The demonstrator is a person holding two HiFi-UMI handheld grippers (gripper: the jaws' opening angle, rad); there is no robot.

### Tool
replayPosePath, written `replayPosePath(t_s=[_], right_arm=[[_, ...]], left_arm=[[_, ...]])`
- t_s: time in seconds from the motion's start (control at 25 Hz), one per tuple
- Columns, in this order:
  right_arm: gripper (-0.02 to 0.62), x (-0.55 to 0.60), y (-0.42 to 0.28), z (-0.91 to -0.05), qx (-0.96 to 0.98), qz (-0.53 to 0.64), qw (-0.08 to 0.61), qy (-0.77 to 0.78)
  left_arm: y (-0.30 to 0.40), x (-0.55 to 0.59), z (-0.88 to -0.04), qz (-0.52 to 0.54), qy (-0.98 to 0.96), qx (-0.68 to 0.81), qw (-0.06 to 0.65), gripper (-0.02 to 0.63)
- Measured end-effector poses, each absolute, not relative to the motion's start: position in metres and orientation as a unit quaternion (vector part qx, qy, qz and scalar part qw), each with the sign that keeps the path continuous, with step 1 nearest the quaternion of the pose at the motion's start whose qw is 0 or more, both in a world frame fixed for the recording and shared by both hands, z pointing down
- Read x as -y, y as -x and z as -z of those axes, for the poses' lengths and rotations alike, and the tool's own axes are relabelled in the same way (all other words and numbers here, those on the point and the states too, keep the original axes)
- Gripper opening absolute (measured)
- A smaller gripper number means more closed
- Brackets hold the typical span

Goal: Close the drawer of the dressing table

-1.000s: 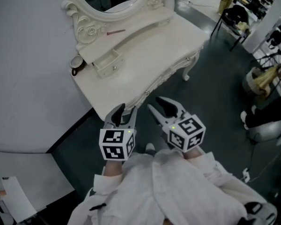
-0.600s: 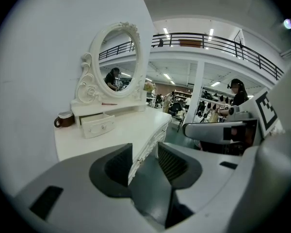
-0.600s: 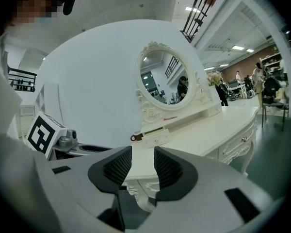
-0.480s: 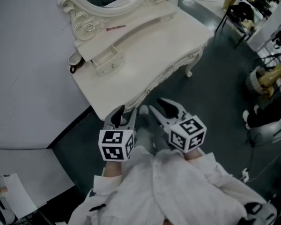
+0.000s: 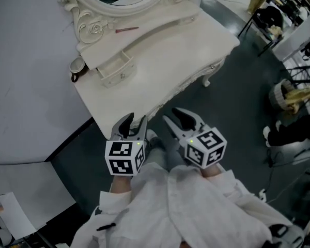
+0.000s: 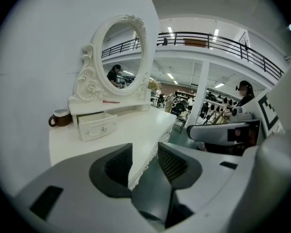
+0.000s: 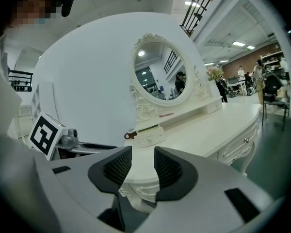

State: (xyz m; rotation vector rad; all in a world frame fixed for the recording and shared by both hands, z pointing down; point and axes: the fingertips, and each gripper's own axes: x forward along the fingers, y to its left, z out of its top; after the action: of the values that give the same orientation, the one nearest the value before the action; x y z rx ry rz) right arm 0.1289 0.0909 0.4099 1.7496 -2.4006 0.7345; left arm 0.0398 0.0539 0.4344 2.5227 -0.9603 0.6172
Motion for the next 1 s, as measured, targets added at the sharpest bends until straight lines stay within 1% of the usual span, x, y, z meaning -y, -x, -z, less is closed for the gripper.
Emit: replayPosePath(t_s=[0.36,0.56,1.0], right_arm=[[0.137,-0.005,-0.134,-0.411,0.808,-0.235,0.074,-0.536],[0.137,0.044,-0.123,-0.402,0.830,-0.221,0.083,-0.505],[0.137,0.109,-0.098,-0.396,0.853,-0.213,0.105,-0.464]], left_arm=[[-0.040,0.025,-0.441,-0.213,-0.884,0.365,0.201,0.145],[-0.034,0.071,-0.437,-0.202,-0.875,0.390,0.204,0.146],[-0.001,0.121,-0.444,-0.204,-0.852,0.425,0.228,0.146]])
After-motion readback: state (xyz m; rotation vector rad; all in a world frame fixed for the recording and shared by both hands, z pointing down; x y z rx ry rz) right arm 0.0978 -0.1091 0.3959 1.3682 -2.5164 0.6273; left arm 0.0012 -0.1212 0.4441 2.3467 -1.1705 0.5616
